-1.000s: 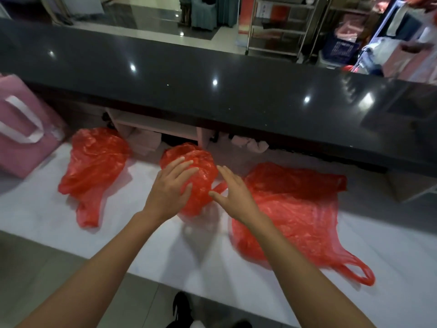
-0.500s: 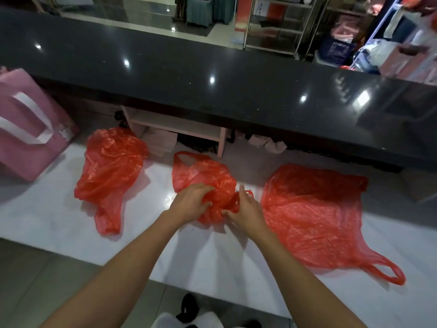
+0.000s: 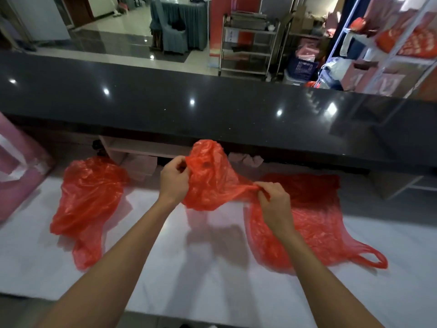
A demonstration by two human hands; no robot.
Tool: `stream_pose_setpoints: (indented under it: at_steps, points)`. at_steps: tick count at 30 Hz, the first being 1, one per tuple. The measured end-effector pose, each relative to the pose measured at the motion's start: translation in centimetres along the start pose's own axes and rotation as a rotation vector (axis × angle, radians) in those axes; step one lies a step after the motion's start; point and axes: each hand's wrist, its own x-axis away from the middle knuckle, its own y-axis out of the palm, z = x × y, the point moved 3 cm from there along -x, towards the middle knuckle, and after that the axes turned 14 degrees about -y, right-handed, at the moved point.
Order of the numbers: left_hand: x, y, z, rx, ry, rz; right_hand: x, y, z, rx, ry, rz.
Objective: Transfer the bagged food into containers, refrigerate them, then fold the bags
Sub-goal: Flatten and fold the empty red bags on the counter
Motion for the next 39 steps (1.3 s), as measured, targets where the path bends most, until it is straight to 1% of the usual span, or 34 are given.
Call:
stream_pose_setpoints:
  at_steps: [3,5,8,11,13,17,19,21,24,26,29,31,33,35,38,39]
  points:
    - [-0.5,0.8,0.7,0.121,-0.062,0.036,0.5,-4.0,3.5,0.07,0.076,0.049]
    - [-0.3,1.7,1.1,0.188,-0.119,0.051,1.7,-6.2,6.3,0.141,0.164,0.033]
    - [1.0,4.0,2.1,0.183,-0.133,0.028,3.8,-8.8,10.3,0.165,0.322,-0.044]
    - [2.9,6.9,3.4,0.117,-0.084,-0.009,5.0,-10.5,12.4,0.089,0.384,-0.169]
    - [4.3,8.8,4.6,0.077,-0.036,-0.035,5.3,-11.8,11.7,0.026,0.381,-0.192]
    - [7.9,13.0,7.0,0.03,0.114,-0.15,4.0,-14.5,7.8,-0.202,0.263,-0.034]
    - [10.0,15.0,8.2,0.019,0.181,-0.201,3.0,-15.0,5.6,-0.358,0.232,-0.061]
    - [12.0,16.9,9.4,0.038,0.236,-0.248,2.3,-15.1,4.6,-0.397,0.186,-0.093]
    - [14.3,18.5,10.6,0.045,0.309,-0.288,2.0,-15.3,5.0,-0.433,0.137,-0.025]
    - [14.6,18.6,10.5,0.025,0.297,-0.304,2.1,-16.0,5.9,-0.433,0.161,0.033]
    - [14.3,18.0,9.6,-0.017,0.211,-0.325,2.3,-17.7,7.4,-0.374,0.196,0.117]
    - [14.4,17.8,8.9,-0.033,0.178,-0.321,2.5,-18.4,8.3,-0.404,0.228,0.178]
    - [14.6,18.0,8.6,-0.081,0.213,-0.278,2.7,-18.8,9.2,-0.48,0.344,0.252]
    - [15.1,18.7,8.3,-0.203,0.319,-0.256,3.1,-19.2,10.0,-0.539,0.501,0.275]
    - [16.5,20.7,7.3,-0.518,0.531,-0.259,4.5,-19.6,11.6,-0.559,0.674,0.236]
    - [16.9,21.5,6.6,-0.628,0.562,-0.255,5.3,-19.4,12.4,-0.562,0.723,0.22]
